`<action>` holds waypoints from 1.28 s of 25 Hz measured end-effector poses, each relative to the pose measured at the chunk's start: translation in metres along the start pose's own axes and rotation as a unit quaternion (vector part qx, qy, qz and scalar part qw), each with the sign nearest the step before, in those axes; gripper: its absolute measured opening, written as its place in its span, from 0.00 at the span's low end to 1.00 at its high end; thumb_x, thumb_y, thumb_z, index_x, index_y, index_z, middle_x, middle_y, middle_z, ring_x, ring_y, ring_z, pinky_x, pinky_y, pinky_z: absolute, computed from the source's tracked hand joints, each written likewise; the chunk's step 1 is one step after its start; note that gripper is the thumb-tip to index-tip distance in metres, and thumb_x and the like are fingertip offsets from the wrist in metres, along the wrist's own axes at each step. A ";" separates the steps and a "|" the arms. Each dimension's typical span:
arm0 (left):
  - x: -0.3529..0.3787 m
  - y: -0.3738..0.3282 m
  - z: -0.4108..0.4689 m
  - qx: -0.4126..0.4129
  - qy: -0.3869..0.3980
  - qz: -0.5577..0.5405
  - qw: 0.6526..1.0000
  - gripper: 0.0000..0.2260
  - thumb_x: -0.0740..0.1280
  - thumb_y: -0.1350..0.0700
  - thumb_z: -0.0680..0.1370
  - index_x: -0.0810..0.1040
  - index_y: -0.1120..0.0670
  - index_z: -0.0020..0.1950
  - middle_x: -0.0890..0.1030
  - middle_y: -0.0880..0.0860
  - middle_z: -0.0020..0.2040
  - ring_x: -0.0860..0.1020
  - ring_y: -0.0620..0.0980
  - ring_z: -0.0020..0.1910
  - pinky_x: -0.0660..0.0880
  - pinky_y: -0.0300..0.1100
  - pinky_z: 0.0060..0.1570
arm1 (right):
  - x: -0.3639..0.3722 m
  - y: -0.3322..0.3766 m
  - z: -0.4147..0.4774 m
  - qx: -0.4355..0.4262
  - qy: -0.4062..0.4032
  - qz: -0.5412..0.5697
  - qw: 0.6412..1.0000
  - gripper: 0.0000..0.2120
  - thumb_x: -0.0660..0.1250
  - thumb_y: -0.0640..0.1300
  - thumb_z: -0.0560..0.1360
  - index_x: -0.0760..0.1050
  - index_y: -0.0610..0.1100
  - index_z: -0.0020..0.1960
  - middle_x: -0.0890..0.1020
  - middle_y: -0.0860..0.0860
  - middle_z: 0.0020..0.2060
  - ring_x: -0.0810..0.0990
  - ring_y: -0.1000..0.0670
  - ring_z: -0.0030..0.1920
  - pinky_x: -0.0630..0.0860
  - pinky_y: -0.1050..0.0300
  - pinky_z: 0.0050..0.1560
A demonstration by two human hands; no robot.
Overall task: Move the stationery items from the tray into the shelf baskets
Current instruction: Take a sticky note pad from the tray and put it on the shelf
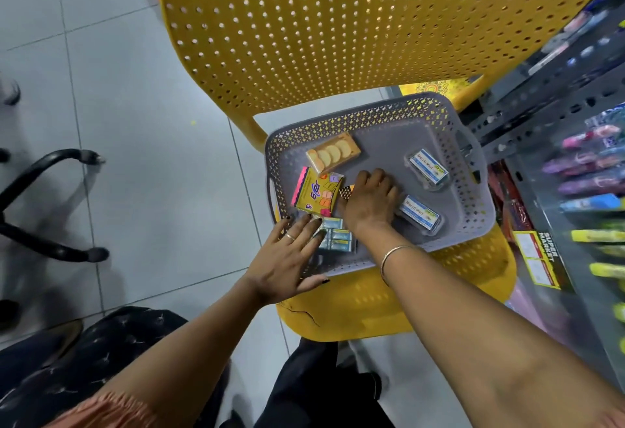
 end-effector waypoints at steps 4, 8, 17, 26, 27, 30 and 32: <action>0.003 0.001 0.000 -0.004 0.001 0.004 1.000 0.36 0.44 0.34 0.77 0.73 0.61 0.65 0.70 0.62 0.68 0.65 0.60 0.68 0.53 0.56 0.65 | -0.002 -0.006 -0.004 -0.031 -0.008 -0.015 0.999 0.36 0.65 0.57 0.71 0.56 0.37 0.69 0.65 0.36 0.67 0.66 0.38 0.65 0.65 0.47 0.65; 0.007 0.002 0.001 -0.002 -0.002 0.007 1.000 0.34 0.47 0.34 0.77 0.75 0.60 0.62 0.73 0.62 0.66 0.68 0.61 0.66 0.54 0.56 0.64 | -0.003 -0.014 -0.007 -0.024 -0.016 -0.038 0.999 0.40 0.66 0.58 0.70 0.54 0.36 0.70 0.68 0.35 0.65 0.68 0.38 0.65 0.62 0.45 0.69; 0.002 0.000 0.000 -0.003 -0.016 0.021 1.000 0.32 0.49 0.35 0.76 0.75 0.60 0.62 0.72 0.62 0.66 0.68 0.61 0.66 0.54 0.56 0.64 | -0.050 -0.014 -0.011 -0.063 -0.092 0.092 0.989 0.41 0.72 0.56 0.66 0.60 0.35 0.68 0.70 0.37 0.62 0.67 0.39 0.63 0.72 0.43 0.57; -0.070 -0.027 0.028 0.025 -0.025 0.032 0.999 0.33 0.56 0.35 0.73 0.73 0.60 0.64 0.70 0.61 0.68 0.67 0.59 0.67 0.52 0.57 0.66 | -0.207 -0.074 -0.062 -0.074 -0.144 0.105 0.981 0.42 0.72 0.54 0.65 0.59 0.39 0.71 0.68 0.39 0.64 0.63 0.39 0.66 0.68 0.42 0.61; -0.091 -0.035 0.037 0.036 -0.044 0.029 0.998 0.33 0.56 0.34 0.73 0.74 0.60 0.64 0.70 0.61 0.68 0.67 0.58 0.67 0.53 0.57 0.66 | -0.232 -0.082 -0.074 -0.071 -0.151 0.106 0.980 0.42 0.72 0.55 0.64 0.59 0.40 0.71 0.69 0.40 0.63 0.64 0.39 0.65 0.68 0.42 0.61; -0.178 -0.081 0.077 0.088 -0.122 0.040 0.988 0.34 0.55 0.34 0.74 0.75 0.60 0.63 0.70 0.61 0.68 0.68 0.58 0.66 0.54 0.56 0.64 | -0.325 -0.120 -0.124 -0.062 -0.205 0.103 0.971 0.41 0.72 0.57 0.64 0.60 0.41 0.70 0.69 0.41 0.63 0.64 0.40 0.65 0.67 0.44 0.63; -0.231 -0.115 0.102 0.117 -0.179 0.043 0.976 0.35 0.51 0.33 0.75 0.74 0.61 0.63 0.69 0.61 0.69 0.67 0.58 0.67 0.54 0.55 0.64 | -0.380 -0.141 -0.158 -0.061 -0.231 0.106 0.965 0.39 0.72 0.56 0.64 0.63 0.42 0.69 0.70 0.41 0.62 0.65 0.40 0.63 0.66 0.46 0.64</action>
Point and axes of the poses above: each hand's wrist, its own z-axis towards the middle knuckle, its own x-axis out of the palm, y = z × x, the point moved 6 cm from there along z, towards the middle knuckle
